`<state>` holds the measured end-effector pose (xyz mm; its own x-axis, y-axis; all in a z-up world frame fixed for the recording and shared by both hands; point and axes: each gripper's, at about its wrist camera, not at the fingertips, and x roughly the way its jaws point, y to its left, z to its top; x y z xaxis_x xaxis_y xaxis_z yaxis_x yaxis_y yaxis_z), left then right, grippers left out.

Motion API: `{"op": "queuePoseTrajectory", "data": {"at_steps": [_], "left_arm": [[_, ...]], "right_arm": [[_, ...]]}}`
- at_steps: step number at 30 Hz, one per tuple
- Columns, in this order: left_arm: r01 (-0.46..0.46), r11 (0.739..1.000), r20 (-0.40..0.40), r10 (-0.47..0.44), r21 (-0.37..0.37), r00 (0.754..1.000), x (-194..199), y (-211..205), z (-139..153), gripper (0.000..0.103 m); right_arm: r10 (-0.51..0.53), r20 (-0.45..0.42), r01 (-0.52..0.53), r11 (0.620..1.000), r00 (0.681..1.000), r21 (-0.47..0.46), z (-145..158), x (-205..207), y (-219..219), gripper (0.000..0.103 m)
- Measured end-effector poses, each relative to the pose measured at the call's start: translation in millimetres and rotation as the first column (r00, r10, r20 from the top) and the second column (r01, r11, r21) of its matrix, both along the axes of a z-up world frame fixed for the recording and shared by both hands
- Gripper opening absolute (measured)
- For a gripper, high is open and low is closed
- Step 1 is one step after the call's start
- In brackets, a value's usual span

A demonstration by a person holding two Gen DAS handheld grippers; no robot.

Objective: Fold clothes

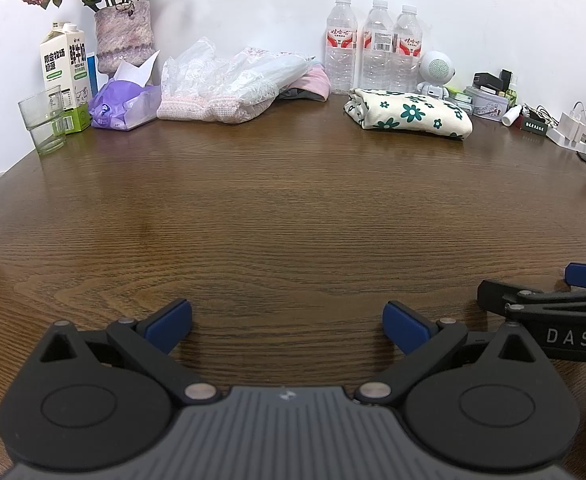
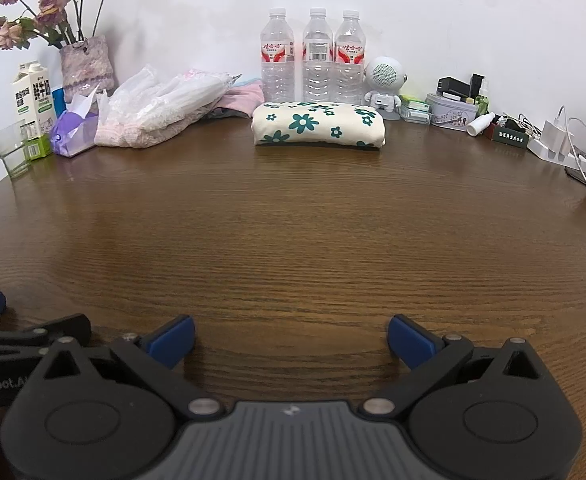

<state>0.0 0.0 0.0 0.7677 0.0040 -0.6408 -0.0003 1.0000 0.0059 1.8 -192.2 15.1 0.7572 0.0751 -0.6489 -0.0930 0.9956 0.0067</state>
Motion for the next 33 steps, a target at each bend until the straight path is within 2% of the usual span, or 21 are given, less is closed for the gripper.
{"op": "queuePoseTrajectory", "data": {"at_steps": [20,33], "left_arm": [[0.011,1.0,0.0,-0.011,-0.001,1.0,1.7,2.6,1.1,0.103],[0.011,1.0,0.0,-0.011,0.001,1.0,1.7,2.2,0.9,0.103]], "right_arm": [[0.021,0.008,-0.021,1.0,1.0,0.017,-0.1,-1.5,-1.4,0.103],[-0.008,0.008,0.008,1.0,1.0,0.015,0.2,-7.9,-0.5,0.103]]}}
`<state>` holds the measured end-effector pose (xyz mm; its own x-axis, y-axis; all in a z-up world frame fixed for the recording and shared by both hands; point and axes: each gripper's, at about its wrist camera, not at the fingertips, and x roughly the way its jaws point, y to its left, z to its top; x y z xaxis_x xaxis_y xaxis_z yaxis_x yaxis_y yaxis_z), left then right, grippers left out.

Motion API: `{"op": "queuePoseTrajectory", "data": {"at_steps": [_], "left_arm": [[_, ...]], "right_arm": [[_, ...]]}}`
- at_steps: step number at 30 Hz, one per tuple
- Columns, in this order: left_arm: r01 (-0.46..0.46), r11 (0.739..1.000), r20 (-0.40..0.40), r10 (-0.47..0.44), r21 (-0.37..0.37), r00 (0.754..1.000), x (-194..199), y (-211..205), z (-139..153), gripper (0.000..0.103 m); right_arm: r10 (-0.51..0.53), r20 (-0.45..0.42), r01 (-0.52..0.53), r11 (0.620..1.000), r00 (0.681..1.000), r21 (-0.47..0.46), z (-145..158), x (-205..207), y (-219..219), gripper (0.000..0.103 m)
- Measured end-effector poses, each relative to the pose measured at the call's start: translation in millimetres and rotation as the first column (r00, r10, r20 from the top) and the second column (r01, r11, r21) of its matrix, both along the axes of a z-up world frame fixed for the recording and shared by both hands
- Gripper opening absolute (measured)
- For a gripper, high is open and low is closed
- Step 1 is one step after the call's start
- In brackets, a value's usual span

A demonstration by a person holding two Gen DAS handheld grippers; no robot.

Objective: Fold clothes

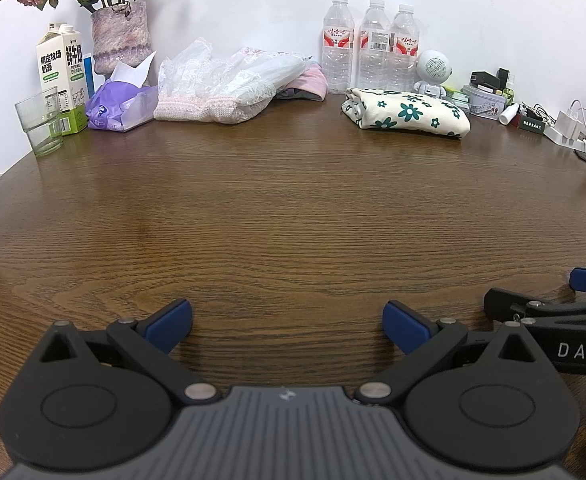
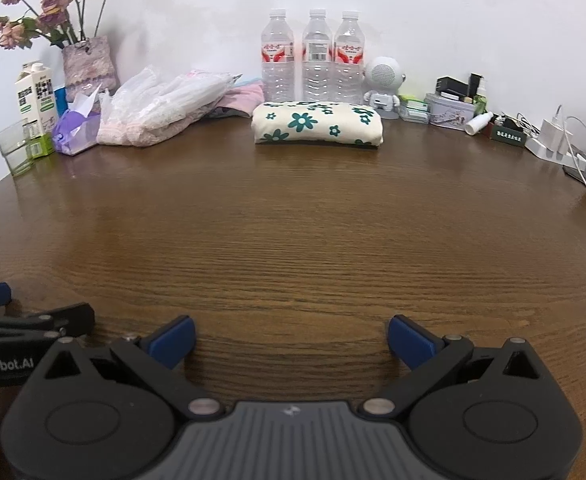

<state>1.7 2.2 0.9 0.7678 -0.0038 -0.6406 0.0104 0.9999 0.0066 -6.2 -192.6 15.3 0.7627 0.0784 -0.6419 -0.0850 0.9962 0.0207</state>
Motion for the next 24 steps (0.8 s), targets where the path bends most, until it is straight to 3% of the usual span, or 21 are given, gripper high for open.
{"op": "queuePoseTrajectory", "data": {"at_steps": [24], "left_arm": [[-0.002,1.0,0.0,0.002,0.001,1.0,-1.4,-1.5,-0.3,0.103]], "right_arm": [[-0.01,0.002,0.01,1.0,1.0,0.001,-0.8,-0.8,0.1,0.103]]}}
